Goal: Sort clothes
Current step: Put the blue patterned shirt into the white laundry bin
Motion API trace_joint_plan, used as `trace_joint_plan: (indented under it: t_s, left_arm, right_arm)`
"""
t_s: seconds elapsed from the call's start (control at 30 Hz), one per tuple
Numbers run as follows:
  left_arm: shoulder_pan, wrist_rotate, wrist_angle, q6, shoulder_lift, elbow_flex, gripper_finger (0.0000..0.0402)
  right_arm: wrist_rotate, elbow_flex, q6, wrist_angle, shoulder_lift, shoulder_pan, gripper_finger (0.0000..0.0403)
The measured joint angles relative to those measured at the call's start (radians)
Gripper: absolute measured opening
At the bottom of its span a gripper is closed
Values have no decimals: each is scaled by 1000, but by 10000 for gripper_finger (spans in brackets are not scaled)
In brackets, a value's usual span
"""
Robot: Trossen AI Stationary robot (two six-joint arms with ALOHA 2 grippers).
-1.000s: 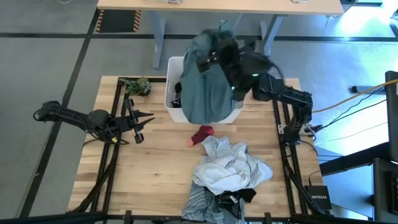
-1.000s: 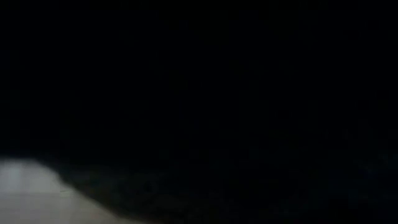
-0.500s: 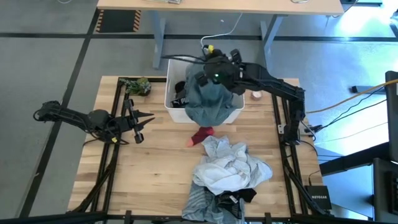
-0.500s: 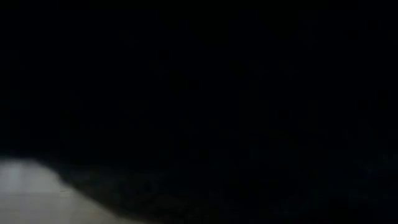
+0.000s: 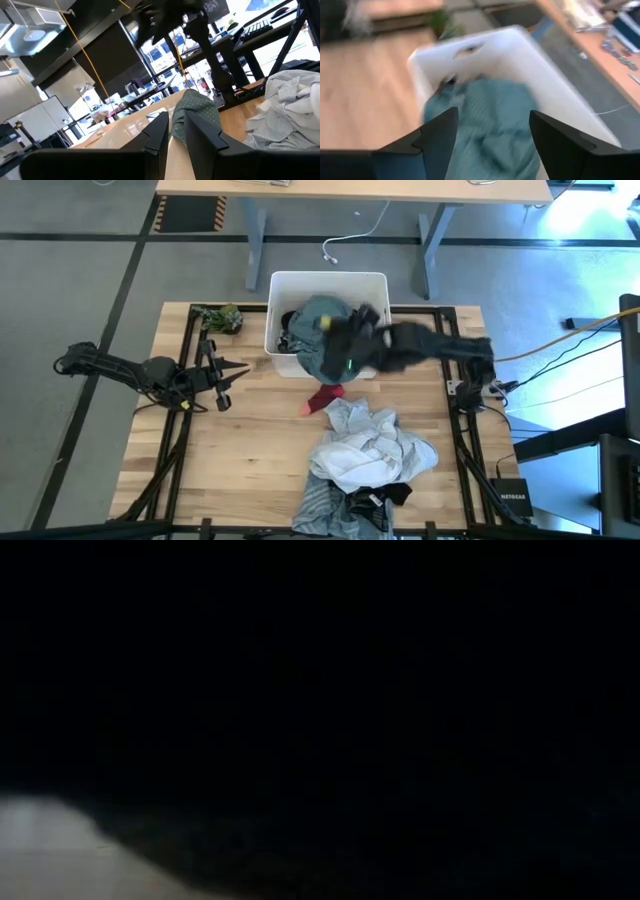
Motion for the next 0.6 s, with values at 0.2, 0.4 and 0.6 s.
trace_joint_plan:
  t_s: [0.2,0.4,0.6]
  left_arm:
    - [0,0,-5,-15,0,0,56]
    - [0,0,-5,-14,0,0,56]
    - [0,0,-1,12,0,0,56]
  right_arm:
    - [61,-1,98,-186,93,184,261]
    - [196,-56,46,-207,200,297,261]
    - [227,-230,56,-206,237,310,262]
